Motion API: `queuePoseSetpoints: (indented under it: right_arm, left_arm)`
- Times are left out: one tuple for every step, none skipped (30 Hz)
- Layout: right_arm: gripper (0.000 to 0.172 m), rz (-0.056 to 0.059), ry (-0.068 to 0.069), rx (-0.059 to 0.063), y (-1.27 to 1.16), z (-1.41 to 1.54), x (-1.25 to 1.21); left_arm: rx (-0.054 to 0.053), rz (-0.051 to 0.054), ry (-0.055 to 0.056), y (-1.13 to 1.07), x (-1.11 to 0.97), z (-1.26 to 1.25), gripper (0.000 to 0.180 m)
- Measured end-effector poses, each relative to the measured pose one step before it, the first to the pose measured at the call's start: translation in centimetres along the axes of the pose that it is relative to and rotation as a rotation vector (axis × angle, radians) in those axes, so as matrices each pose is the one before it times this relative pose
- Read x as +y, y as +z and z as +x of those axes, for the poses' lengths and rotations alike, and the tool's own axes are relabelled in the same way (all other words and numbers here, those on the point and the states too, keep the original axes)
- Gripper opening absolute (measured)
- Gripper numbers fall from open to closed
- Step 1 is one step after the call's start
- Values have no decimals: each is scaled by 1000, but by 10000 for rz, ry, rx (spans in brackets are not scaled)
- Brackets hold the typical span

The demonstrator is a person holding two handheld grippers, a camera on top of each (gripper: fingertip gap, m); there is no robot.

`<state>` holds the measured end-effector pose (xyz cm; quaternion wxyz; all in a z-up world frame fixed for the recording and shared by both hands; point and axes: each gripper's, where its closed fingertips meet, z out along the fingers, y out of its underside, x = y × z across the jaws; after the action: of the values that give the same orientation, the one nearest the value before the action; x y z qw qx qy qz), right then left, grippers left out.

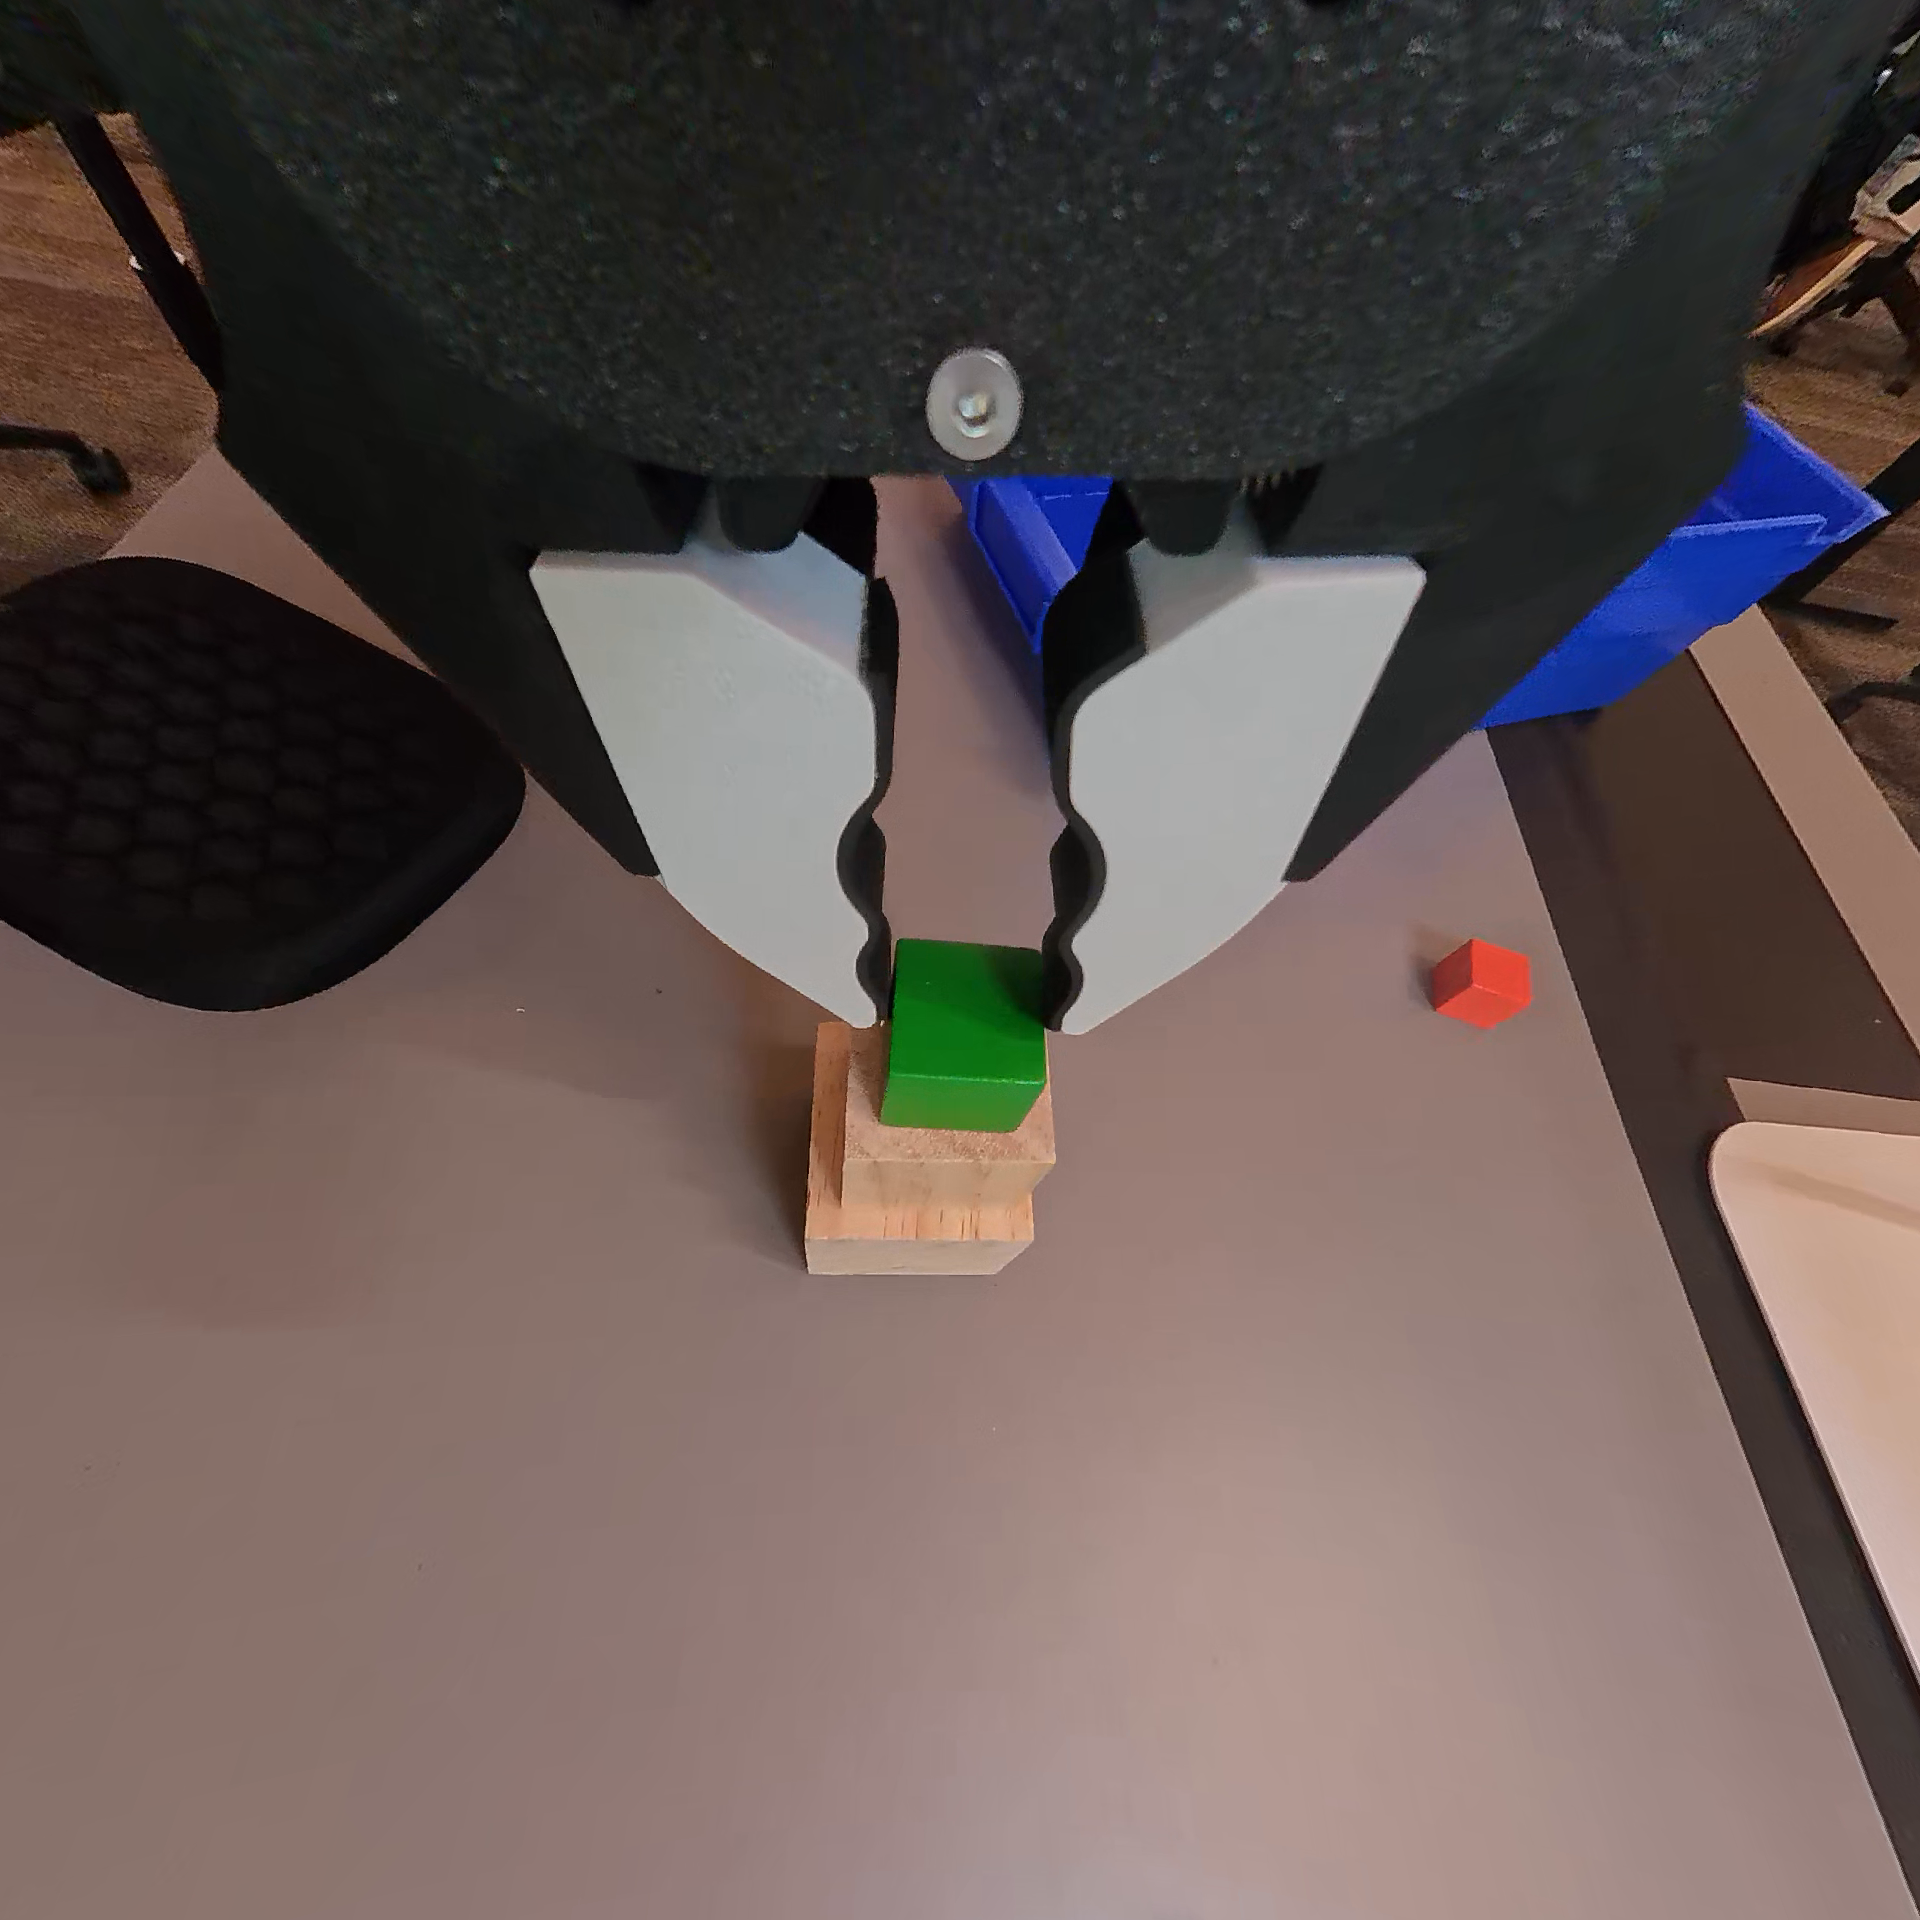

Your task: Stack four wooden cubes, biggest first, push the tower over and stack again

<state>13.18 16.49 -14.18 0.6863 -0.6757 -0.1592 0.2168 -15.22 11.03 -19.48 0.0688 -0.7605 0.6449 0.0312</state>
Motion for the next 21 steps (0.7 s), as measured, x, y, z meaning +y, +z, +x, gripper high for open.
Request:
queuePoseSetpoints:
  right_arm:
    - [0, 1, 2, -3, -5, 4, 8]
    - [0, 5, 2, 2, -4, -5, -17]
    - [0, 9, -7, 8, -15, 12, -23]
    - [0, 6, -2, 3, 5, 4, -18]
    - [0, 2, 5, 2, -4, 8, 7]
    - [0, -5, 3, 1, 4, 6, 17]
    - [0, -9, 1, -2, 10, 7, 22]
    - [0, 2, 0, 4, -12, 9, -3]
    - [0, 10, 0, 7, -6, 12, -23]
    - [0, -1, 2, 2, 2, 15, 11]
    - [0, 0, 7, -1, -5, 3, -1]
    - [0, 2, 9, -8, 5, -2, 6]
    - [0, -1, 4, -5, 13, -13, 2]
    - [0, -12, -2, -8, 23, -23, 38]
    - [0, -23, -4, -14, 33, -39, 74]
    - [0, -30, -9, -17, 52, -59, 95]
    - [0, -38, -18, -17, 52, -63, 96]
    - [0, -23, -24, -6, 22, -35, 55]
    - [0, 2, -20, 8, -14, -8, -1]
    - [0, 18, -7, 11, -23, 19, -54]
    - [0, 20, 9, 18, -39, 65, -51]
  left_arm:
    - [5, 2, -31, 4, 3, 7, 27]
    - [8, 13, -35, -6, -14, 1, 27]
    - [12, 20, -42, 8, -22, 14, 28]
    - [-1, 46, -33, 14, -44, 6, 29]
    - [13, 20, -33, 6, -11, 16, 31]
    - [24, 18, -21, -20, 15, 45, 34]
    - [2, 40, -1, -98, 12, 4, 37]
    - [21, 97, 9, -220, -44, 5, 39]
    - [35, 189, -17, -353, -125, -35, 40]
    - [15, 268, -69, -533, -201, -155, 41]
    - [-31, 384, -116, -662, -317, -337, 41]
    - [9, 497, -178, -757, -423, -454, 41]
    - [-32, 508, -268, -750, -421, -692, 41]
    - [-209, 401, -318, -643, -243, -1147, 40]
    - [-395, 154, -336, -400, 104, -1605, 40]
    - [-354, -68, -359, -38, 389, -1703, 40]
    - [-103, -136, -505, 351, 472, -1458, 40]
    - [-70, -220, -692, 752, 521, -1484, 40]
    - [-281, -263, -768, 1033, 478, -1781, 39]
    - [-239, -230, -695, 1236, 353, -1586, 40]
    - [-119, -175, -675, 1316, 242, -1241, 40]
